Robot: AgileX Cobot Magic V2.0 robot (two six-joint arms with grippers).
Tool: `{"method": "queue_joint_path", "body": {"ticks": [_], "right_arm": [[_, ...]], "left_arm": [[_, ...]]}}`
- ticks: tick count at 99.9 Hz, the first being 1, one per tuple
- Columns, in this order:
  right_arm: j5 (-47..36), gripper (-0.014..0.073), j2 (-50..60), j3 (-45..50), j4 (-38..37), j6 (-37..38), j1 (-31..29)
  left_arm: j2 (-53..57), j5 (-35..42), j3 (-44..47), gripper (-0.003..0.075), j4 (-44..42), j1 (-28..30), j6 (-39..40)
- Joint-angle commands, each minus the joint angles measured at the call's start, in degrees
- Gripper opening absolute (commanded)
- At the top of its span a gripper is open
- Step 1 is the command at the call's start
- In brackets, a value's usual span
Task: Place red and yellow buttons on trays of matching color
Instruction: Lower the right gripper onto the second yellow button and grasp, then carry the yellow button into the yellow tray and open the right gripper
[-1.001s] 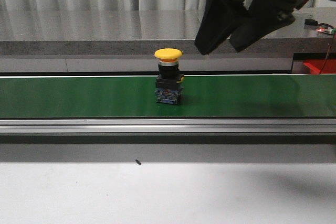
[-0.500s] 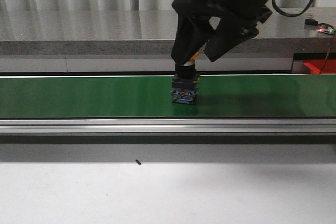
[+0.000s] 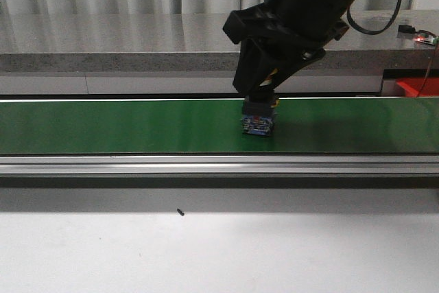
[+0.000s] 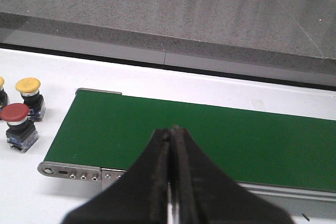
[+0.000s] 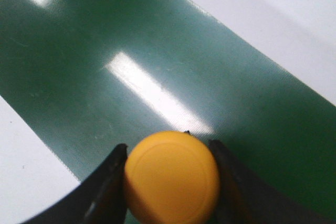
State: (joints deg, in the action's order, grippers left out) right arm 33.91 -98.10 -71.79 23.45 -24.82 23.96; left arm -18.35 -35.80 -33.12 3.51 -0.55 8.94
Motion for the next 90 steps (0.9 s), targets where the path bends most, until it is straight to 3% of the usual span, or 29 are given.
{"method": "queue_joint_path", "body": {"ticks": [1,24,43,68,90], "right_arm": [[-1.2,0.0288,2.5,-1.9,0.6,-0.7,0.1],[0.4,0.0288,7.0,-1.9,0.5,1.7,-1.6],[6.4,0.0288,13.9,-1.9,0.1,2.4,-8.0],[16.0,0.0288,21.7,-1.9,-0.3,3.4,-27.0],[17.4,0.0288,22.3,-1.9,-0.8,3.4,-47.0]], "left_arm": [[-0.6,4.0,-1.5,-0.002,0.5,-0.5,-0.1],[-0.6,4.0,-1.5,-0.002,0.5,-0.5,-0.1],[-0.6,4.0,-1.5,-0.002,0.5,-0.5,-0.1],[-0.6,4.0,-1.5,-0.002,0.5,-0.5,-0.1],[-0.6,4.0,-1.5,-0.002,0.5,-0.5,-0.1]]}}
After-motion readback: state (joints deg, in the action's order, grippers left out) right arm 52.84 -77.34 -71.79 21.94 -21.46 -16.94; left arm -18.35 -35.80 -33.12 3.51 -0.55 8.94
